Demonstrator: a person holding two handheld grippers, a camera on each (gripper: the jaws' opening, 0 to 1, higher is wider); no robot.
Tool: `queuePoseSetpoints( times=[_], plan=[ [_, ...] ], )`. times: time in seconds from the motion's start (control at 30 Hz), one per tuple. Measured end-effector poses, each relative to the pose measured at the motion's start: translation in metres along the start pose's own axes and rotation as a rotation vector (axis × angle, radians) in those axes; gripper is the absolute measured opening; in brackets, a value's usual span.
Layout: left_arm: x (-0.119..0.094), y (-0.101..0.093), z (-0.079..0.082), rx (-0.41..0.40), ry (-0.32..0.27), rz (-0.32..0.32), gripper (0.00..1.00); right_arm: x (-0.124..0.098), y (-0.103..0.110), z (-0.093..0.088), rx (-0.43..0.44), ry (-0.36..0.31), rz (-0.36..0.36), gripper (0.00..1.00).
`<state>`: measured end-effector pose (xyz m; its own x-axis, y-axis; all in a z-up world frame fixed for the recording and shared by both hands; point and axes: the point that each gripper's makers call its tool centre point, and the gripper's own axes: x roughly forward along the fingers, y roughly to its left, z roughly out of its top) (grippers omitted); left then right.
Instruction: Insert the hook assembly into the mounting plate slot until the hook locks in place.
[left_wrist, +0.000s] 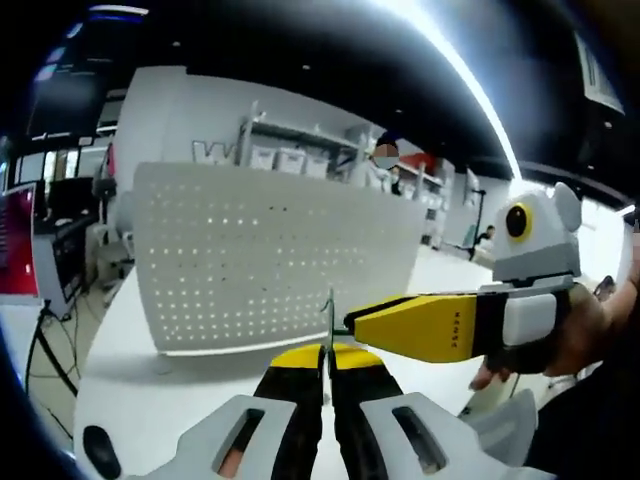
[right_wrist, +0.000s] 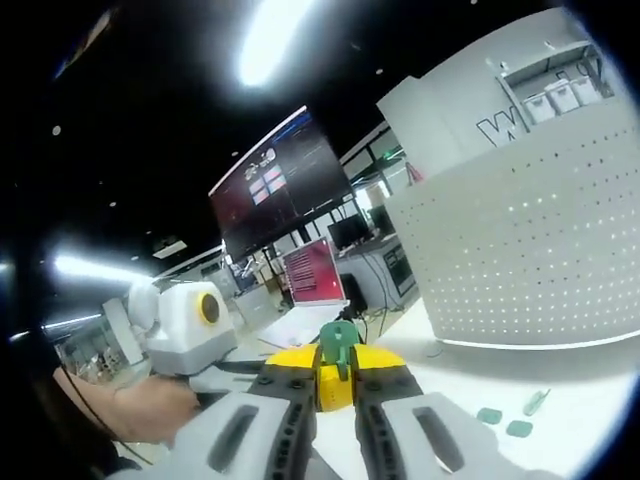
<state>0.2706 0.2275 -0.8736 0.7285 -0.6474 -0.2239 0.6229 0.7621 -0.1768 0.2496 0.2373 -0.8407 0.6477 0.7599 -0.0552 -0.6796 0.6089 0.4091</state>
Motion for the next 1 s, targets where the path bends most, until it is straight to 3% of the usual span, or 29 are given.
queuePoseSetpoints(
  times=[0.33, 0.5, 0.63, 0.83, 0.93, 1.0],
  plan=[
    [-0.003, 0.002, 0.005, 0.045, -0.011, 0.012, 0.01, 0.002, 0.002, 0.0, -0.029, -0.013, -0.006, 0.01],
    [-0.006, 0.005, 0.003, 0.019, -0.006, 0.02, 0.01, 0.004, 0.005, -0.003, -0.043, -0.016, -0.015, 0.01],
    [-0.007, 0.004, 0.003, -0.033, -0.003, 0.002, 0.02, 0.005, 0.004, -0.001, 0.003, -0.052, -0.02, 0.0],
    [-0.009, 0.004, -0.003, -0.022, 0.013, -0.007, 0.03, 0.005, 0.007, -0.007, -0.027, -0.022, -0.013, 0.0],
    [-0.012, 0.004, -0.002, -0.007, -0.031, 0.002, 0.04, 0.006, 0.007, -0.007, -0.022, -0.009, -0.006, 0.0],
    [-0.015, 0.008, -0.005, -0.043, -0.033, 0.012, 0.09, 0.006, 0.008, -0.008, -0.011, 0.006, 0.001, 0.0]
  ],
)
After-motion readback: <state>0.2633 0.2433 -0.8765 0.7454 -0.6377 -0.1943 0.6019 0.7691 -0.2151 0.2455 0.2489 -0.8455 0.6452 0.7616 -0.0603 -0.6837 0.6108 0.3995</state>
